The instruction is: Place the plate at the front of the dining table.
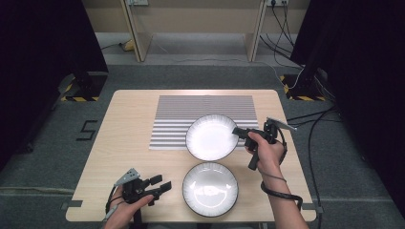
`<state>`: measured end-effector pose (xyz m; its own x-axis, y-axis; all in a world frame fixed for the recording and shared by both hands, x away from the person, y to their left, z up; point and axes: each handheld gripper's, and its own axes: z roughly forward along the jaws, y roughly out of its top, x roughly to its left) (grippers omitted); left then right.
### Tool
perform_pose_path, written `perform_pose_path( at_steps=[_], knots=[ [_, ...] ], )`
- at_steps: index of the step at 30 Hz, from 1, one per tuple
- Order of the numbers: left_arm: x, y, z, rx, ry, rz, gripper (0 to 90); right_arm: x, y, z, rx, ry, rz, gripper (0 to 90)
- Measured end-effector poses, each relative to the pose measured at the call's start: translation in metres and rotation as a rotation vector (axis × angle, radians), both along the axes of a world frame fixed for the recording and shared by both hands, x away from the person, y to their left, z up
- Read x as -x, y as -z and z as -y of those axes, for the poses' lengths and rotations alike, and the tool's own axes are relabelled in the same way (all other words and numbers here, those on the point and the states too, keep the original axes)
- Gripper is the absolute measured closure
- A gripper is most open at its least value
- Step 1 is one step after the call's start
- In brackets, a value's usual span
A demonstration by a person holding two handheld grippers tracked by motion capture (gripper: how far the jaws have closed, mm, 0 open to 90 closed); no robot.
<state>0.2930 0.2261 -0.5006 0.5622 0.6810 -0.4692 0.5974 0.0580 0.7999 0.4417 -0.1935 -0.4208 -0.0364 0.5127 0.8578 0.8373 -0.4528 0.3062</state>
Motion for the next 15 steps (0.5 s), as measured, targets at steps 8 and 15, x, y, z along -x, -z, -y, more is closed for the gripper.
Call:
perform_pose_path(
  at_steps=[8,15],
  knots=[
    [0.000,0.000,0.000,0.001,0.002,-0.001,37.6,-0.006,0.003,0.001,-0.001,0.016,-0.009,74.2],
    [-0.001,0.000,0.000,-0.003,0.002,-0.001,37.6,-0.011,0.001,0.002,-0.003,0.031,-0.012,74.2]
  ],
)
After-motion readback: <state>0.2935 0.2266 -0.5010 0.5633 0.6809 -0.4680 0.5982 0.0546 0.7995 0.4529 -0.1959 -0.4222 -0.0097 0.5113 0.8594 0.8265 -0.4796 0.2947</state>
